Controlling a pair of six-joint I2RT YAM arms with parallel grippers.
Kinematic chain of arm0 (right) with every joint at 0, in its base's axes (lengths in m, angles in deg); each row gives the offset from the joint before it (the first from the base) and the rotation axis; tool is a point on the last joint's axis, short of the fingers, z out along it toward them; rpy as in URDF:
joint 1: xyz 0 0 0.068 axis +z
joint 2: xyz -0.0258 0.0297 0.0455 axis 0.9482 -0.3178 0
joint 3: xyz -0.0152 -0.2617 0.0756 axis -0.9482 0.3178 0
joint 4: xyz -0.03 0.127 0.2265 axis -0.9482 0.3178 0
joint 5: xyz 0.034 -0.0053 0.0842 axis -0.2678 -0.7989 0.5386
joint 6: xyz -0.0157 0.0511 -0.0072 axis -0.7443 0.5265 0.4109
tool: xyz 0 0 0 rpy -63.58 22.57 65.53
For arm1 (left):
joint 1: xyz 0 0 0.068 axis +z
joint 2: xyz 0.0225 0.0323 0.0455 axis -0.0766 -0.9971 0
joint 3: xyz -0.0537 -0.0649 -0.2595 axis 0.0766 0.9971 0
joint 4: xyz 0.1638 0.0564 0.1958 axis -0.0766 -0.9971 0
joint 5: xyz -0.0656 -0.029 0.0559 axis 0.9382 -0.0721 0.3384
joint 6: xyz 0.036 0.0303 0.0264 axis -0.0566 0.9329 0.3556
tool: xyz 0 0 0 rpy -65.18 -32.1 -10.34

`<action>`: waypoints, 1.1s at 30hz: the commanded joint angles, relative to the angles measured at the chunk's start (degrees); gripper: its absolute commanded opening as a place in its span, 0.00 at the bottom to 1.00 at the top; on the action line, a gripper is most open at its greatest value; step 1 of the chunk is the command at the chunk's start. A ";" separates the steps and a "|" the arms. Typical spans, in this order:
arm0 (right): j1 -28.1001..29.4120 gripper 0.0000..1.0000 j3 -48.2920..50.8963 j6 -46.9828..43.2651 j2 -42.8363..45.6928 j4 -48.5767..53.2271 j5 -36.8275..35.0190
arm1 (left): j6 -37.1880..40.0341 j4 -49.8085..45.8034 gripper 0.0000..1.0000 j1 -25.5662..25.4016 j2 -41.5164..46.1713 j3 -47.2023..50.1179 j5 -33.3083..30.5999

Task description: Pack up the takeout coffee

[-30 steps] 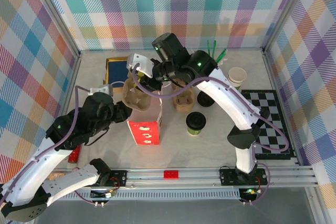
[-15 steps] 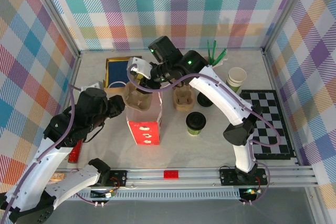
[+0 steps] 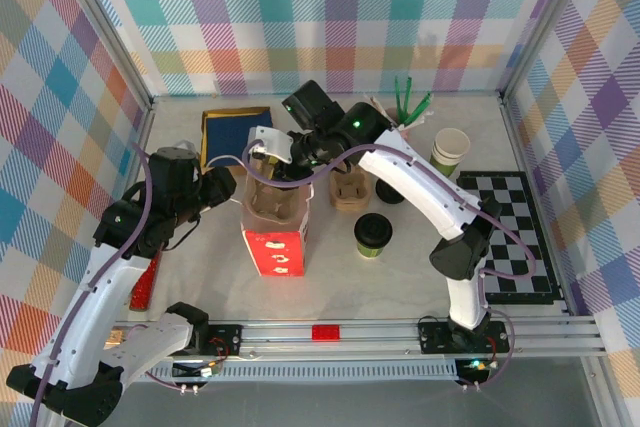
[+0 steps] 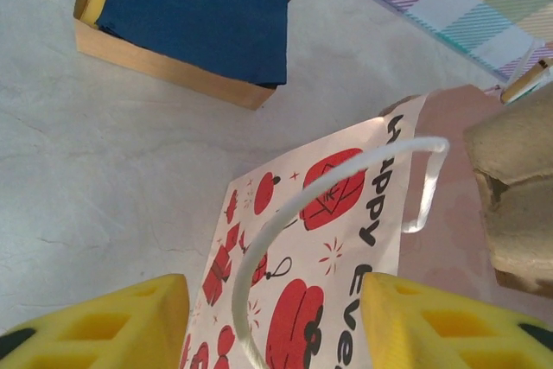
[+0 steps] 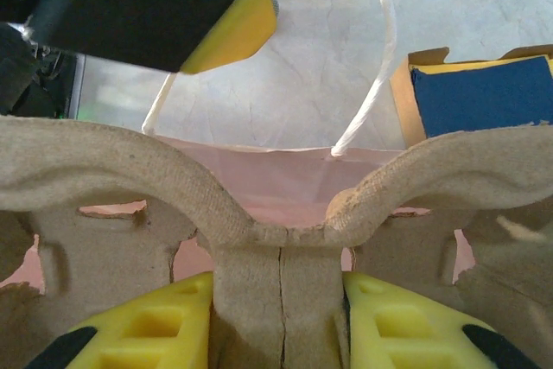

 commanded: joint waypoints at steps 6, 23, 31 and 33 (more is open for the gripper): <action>1.32 0.24 3.30 -5.90 1.68 1.86 -4.13 | 1.82 2.31 0.39 2.25 -0.20 0.15 2.86; 5.30 0.22 4.48 -8.06 0.57 3.00 -9.80 | 2.62 2.57 0.24 2.94 -0.33 0.69 3.53; 5.46 0.23 7.00 -7.17 1.02 3.62 -10.08 | 2.57 2.57 0.22 3.04 0.31 0.61 3.66; 5.48 0.23 6.99 -7.05 0.70 3.81 -10.78 | 2.44 2.52 0.22 3.13 0.50 0.57 3.81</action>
